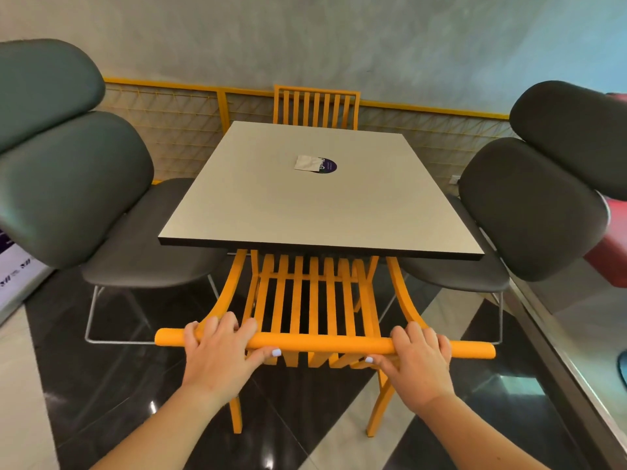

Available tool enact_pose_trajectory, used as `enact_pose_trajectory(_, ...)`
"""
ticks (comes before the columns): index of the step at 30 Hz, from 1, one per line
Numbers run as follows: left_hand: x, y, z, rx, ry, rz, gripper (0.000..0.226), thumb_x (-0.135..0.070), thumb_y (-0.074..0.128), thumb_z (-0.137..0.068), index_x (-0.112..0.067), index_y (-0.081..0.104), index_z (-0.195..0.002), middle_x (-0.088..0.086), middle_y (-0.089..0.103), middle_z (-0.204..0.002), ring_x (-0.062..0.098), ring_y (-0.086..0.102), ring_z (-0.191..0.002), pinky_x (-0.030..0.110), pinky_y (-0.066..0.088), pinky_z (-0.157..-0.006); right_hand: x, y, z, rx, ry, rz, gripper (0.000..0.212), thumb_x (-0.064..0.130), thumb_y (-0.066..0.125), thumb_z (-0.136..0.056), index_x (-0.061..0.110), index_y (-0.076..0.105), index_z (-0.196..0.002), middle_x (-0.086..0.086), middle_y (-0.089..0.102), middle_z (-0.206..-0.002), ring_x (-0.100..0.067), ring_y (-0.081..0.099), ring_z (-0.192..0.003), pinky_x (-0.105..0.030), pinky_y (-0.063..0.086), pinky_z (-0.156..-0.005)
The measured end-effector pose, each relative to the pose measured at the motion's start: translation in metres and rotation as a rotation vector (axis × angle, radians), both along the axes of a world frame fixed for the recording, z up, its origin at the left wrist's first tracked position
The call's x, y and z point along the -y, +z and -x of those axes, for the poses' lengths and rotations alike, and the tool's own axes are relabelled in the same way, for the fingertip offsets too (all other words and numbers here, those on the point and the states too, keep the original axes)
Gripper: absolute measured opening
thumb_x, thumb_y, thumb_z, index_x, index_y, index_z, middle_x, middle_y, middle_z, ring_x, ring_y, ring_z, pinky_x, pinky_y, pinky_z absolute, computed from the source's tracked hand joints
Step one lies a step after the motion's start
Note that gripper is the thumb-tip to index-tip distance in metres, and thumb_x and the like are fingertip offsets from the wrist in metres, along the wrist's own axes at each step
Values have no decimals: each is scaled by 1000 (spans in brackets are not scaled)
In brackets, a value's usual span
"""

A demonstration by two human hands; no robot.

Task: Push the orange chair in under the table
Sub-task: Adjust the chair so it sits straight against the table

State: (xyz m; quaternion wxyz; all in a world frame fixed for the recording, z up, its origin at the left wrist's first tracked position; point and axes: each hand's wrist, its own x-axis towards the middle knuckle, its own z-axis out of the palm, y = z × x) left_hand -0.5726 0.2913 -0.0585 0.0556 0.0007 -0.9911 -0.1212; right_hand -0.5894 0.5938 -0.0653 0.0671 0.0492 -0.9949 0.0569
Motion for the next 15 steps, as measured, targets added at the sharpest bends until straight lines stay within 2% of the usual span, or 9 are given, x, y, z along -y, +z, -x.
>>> enact_pose_trajectory(15, -15, 5, 12, 27, 15, 46, 41, -67, 43, -80, -37, 51, -106, -6, 50, -108, 20, 40, -106, 54, 22, -101, -12, 4, 18, 37, 29, -44, 40, 64, 40, -83, 29, 49, -100, 7, 45, -95, -16, 40, -93, -40, 30, -96)
